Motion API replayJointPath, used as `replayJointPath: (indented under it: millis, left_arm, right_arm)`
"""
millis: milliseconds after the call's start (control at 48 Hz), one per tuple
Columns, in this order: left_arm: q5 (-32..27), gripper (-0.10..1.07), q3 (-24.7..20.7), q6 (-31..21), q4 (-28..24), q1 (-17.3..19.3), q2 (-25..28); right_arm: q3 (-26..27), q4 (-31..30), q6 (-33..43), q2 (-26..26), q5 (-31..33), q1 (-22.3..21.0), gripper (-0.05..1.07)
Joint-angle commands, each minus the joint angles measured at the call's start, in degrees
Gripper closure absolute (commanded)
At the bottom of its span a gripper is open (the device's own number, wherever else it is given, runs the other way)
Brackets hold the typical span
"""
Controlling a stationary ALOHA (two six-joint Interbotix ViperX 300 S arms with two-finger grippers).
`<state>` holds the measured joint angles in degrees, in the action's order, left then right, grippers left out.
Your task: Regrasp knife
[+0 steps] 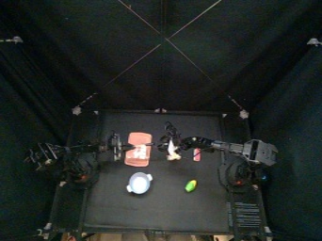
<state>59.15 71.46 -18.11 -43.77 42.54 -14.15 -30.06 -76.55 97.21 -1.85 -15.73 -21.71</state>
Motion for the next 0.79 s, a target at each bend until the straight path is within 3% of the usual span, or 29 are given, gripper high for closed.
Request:
replayJointPath:
  millis: [0, 104, 208, 458, 771]
  left_arm:
    - [0.26, 0.69, -0.88, 0.18, 0.53, -0.09, -0.35]
    - [0.18, 0.69, -0.97, 0.18, 0.44, -0.09, -0.35]
    - [-0.09, 0.69, -0.97, 0.09, 0.53, -0.09, -0.35]
    - [-1.76, 0.69, -0.97, 0.09, 0.53, -0.18, -0.26]
    - [-1.76, 0.69, -1.58, 0.09, 0.79, -0.09, -0.35]
  right_arm:
    - [0.88, 4.22, 0.00, -2.72, 0.62, 0.97, 0.16]
    - [0.97, 11.69, 0.35, -3.69, 3.69, 1.23, 0.16]
    - [1.41, 20.30, -0.26, -5.36, 10.90, 1.67, 0.16]
    - [4.66, 24.43, -0.44, -8.35, 30.41, 3.25, 0.16]
    - [7.03, 30.06, -0.62, -8.17, 31.11, 2.11, 0.16]
